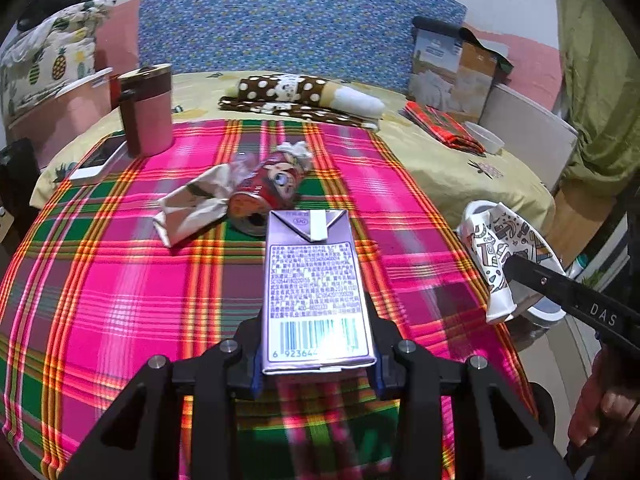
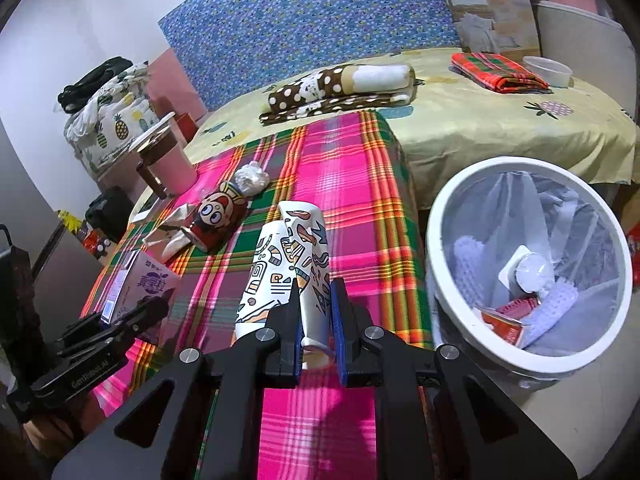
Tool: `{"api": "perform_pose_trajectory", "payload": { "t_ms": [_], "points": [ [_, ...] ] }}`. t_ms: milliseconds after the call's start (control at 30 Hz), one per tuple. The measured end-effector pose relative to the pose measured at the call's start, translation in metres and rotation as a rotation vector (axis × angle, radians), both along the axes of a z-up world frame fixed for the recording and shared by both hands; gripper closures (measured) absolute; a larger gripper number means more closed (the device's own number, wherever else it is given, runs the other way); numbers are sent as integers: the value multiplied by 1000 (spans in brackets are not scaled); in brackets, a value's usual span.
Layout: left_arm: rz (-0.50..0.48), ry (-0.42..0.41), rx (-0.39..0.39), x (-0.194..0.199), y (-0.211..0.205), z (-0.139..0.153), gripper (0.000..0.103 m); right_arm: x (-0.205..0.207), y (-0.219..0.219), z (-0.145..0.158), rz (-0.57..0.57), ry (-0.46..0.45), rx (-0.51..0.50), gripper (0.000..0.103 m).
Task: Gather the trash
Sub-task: 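Carry the purple carton and paper cup over the wastebasket with both tools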
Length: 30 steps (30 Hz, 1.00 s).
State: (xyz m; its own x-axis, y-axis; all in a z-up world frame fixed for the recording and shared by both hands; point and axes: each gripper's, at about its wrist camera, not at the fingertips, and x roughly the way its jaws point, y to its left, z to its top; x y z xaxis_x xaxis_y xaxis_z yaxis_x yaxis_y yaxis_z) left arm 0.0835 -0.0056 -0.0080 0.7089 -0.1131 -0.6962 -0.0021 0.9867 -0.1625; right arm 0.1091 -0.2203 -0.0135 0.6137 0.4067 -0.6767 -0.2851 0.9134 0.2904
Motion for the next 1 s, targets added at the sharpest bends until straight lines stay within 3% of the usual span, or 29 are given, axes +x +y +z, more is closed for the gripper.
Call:
{"api": "perform_pose_trajectory", "payload": {
  "t_ms": [1000],
  "points": [
    [-255, -14, 15, 39, -113, 11, 63, 0, -108, 2, -241, -12, -11, 89]
  ]
}}
